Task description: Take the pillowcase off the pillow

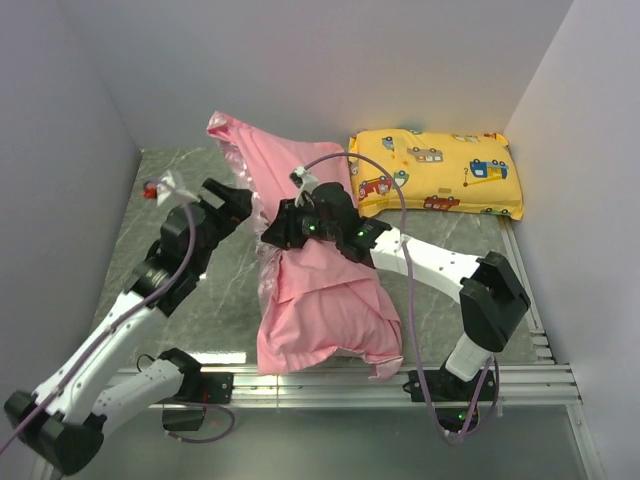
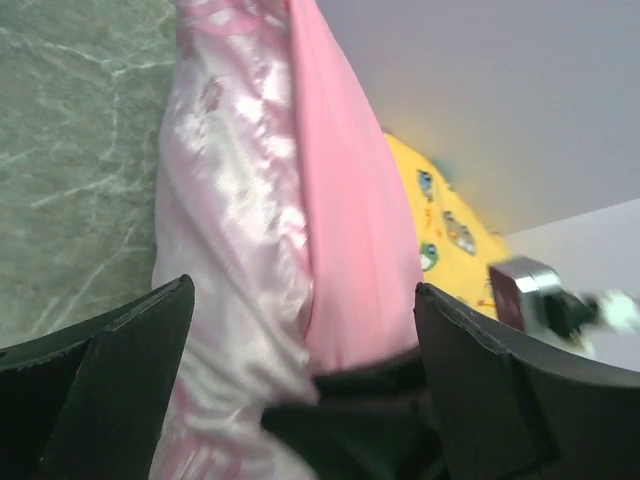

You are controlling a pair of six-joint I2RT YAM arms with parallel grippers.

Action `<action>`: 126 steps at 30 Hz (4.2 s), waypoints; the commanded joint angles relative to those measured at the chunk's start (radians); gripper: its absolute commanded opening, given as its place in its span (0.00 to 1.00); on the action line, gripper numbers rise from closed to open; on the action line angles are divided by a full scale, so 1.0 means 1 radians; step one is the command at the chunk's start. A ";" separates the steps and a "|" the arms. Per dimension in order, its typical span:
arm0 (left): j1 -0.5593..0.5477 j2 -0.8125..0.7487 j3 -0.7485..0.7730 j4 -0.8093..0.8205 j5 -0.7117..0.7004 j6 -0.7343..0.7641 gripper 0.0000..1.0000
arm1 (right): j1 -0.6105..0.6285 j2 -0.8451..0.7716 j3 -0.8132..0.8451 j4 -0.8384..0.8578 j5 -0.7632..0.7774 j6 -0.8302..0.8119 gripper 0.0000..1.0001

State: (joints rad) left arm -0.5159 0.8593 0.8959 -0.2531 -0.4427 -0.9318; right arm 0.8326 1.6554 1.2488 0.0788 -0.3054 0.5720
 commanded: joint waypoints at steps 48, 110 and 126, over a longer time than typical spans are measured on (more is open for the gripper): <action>0.260 0.159 -0.312 0.111 0.256 -0.073 0.07 | -0.207 0.072 0.219 -0.389 0.414 -0.046 0.29; -0.537 0.727 0.640 -0.520 -0.516 0.380 0.12 | -0.386 -0.645 -0.709 -0.135 0.411 0.092 0.03; -0.148 0.515 0.177 -0.089 -0.025 0.240 0.00 | -0.595 -0.600 -0.661 -0.169 0.281 0.046 0.00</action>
State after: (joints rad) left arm -0.6678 1.3521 1.1141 -0.4664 -0.5896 -0.6491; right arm 0.2440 1.0584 0.5373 -0.0769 -0.0193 0.6510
